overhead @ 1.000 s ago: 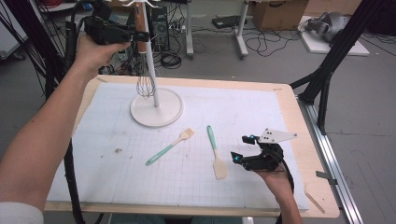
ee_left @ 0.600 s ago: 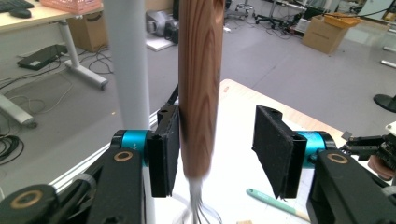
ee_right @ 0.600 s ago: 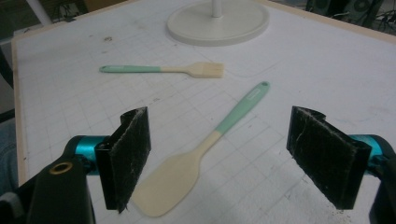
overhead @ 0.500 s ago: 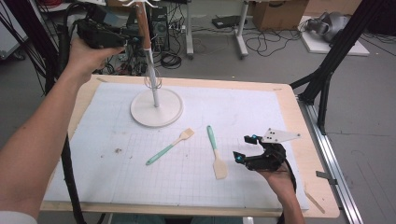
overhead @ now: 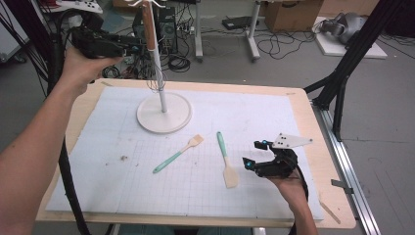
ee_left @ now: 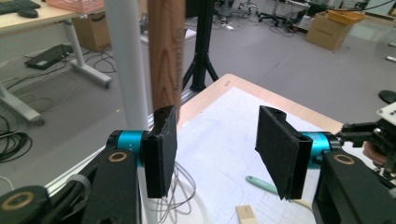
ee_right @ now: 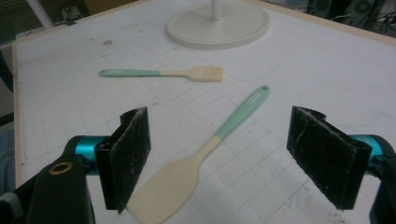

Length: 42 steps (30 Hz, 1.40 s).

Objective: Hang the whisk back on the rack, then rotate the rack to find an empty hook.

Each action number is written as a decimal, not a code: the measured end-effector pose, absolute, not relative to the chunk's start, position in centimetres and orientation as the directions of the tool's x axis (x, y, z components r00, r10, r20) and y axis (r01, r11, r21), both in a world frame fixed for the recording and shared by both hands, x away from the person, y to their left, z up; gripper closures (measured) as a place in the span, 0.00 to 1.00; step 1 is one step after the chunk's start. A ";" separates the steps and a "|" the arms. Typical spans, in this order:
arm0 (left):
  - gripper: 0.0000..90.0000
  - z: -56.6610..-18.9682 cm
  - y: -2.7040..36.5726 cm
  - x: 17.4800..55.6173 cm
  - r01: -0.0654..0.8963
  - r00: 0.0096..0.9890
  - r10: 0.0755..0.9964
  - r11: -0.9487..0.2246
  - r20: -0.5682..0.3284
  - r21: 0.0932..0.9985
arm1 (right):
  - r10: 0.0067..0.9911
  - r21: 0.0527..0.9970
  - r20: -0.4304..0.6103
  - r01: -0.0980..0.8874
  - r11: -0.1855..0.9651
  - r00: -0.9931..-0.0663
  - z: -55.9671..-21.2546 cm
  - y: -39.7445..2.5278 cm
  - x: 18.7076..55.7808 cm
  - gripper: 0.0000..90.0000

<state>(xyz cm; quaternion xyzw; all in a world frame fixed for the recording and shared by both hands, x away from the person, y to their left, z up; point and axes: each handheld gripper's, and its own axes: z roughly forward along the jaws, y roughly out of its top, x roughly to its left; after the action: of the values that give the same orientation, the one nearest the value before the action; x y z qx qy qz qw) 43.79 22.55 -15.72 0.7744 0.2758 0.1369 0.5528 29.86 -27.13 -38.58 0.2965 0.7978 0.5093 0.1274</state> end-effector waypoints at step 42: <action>1.00 -10.7 23.3 46.5 0.199 0.828 0.551 -0.110 -0.106 0.974 | 0.607 0.875 0.105 0.363 0.319 -0.788 -39.1 -27.1 30.2 0.23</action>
<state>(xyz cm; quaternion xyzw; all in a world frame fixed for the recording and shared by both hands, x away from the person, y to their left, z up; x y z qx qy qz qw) 46.48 23.34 -10.66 0.7311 0.2563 0.1431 0.6158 30.23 -27.10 -39.07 0.3020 0.8029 0.4992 0.1221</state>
